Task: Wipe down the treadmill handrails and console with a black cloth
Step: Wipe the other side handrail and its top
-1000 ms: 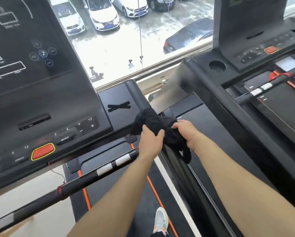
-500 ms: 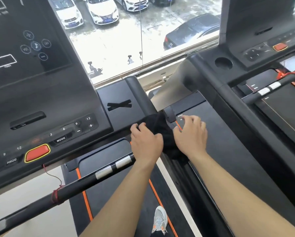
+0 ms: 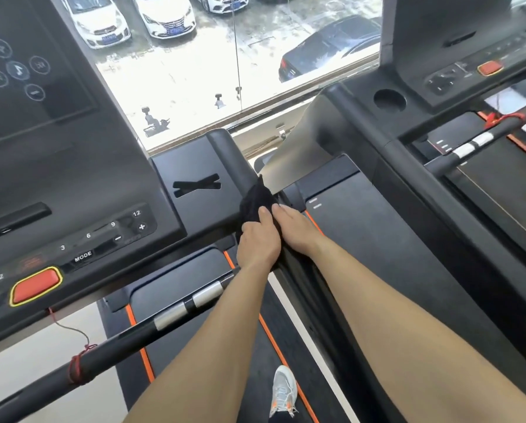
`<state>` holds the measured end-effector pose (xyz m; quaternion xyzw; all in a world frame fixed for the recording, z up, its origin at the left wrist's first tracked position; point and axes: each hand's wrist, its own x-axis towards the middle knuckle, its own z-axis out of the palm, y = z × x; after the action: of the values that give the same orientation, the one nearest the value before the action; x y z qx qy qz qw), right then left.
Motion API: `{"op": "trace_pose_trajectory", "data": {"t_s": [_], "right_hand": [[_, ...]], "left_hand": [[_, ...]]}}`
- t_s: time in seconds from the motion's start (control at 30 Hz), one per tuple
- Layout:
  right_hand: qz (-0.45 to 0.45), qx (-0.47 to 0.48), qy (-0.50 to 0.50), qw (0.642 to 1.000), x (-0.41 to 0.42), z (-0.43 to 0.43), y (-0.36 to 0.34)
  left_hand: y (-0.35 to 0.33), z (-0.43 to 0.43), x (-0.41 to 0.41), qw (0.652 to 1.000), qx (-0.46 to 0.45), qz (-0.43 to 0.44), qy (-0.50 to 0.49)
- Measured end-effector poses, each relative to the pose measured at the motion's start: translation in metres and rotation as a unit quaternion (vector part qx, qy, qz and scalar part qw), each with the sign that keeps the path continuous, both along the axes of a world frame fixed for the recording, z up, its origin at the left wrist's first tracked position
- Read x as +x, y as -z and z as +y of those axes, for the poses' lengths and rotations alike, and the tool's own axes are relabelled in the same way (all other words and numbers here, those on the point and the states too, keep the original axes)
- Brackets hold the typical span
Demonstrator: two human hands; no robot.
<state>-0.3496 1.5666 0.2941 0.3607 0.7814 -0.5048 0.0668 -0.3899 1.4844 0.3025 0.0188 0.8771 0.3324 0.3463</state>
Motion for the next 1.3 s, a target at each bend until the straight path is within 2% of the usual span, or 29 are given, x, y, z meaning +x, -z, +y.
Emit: {"op": "trace_pose_trajectory", "data": {"t_s": [0.13, 0.2, 0.27, 0.33, 0.4, 0.43, 0.5, 0.63, 0.73, 0.83, 0.93, 1.07, 1.3], "right_hand": [[0.016, -0.025, 0.001, 1.0, 0.034, -0.004, 0.002], [-0.008, -0.042, 0.013, 0.999, 0.064, -0.008, 0.009], [-0.042, -0.018, 0.009, 0.999, 0.091, -0.015, 0.015], [-0.088, 0.098, -0.007, 0.991, 0.113, -0.027, 0.024], [-0.057, 0.221, 0.046, 0.972, 0.13, -0.043, 0.032], [-0.013, 0.248, 0.094, 0.964, 0.137, -0.052, 0.028], [0.046, 0.254, 0.129, 0.957, 0.151, -0.062, 0.018], [0.007, 0.217, 0.054, 0.975, 0.176, -0.068, 0.009], [-0.033, 0.186, -0.045, 0.981, 0.172, -0.067, 0.003], [-0.038, 0.124, -0.047, 0.99, 0.149, -0.05, 0.003], [0.017, 0.008, -0.005, 1.0, 0.12, -0.023, 0.009], [0.061, -0.104, -0.003, 0.993, 0.112, -0.009, 0.021], [0.038, -0.118, -0.002, 0.992, 0.19, -0.027, 0.008]], "left_hand": [[0.009, -0.02, 0.016, 0.97, -0.075, 0.118, 0.2], [0.011, -0.024, 0.03, 0.961, -0.109, 0.148, 0.207], [0.011, -0.027, 0.054, 0.957, -0.147, 0.162, 0.193], [0.016, -0.031, 0.082, 0.963, -0.112, 0.169, 0.178], [0.024, -0.036, 0.106, 0.973, -0.063, 0.159, 0.158], [0.028, -0.042, 0.119, 0.978, -0.026, 0.146, 0.149], [0.015, -0.055, 0.143, 0.992, 0.055, 0.053, 0.105], [0.004, -0.065, 0.158, 0.993, 0.087, -0.073, -0.024], [0.019, -0.057, 0.13, 0.971, 0.123, -0.133, -0.153], [0.05, -0.039, 0.11, 0.947, 0.174, -0.185, -0.199], [0.098, -0.023, 0.103, 0.913, 0.238, -0.188, -0.271], [0.112, -0.016, 0.104, 0.9, 0.264, -0.173, -0.3], [0.05, -0.04, 0.182, 0.93, 0.175, -0.204, -0.25]]}}
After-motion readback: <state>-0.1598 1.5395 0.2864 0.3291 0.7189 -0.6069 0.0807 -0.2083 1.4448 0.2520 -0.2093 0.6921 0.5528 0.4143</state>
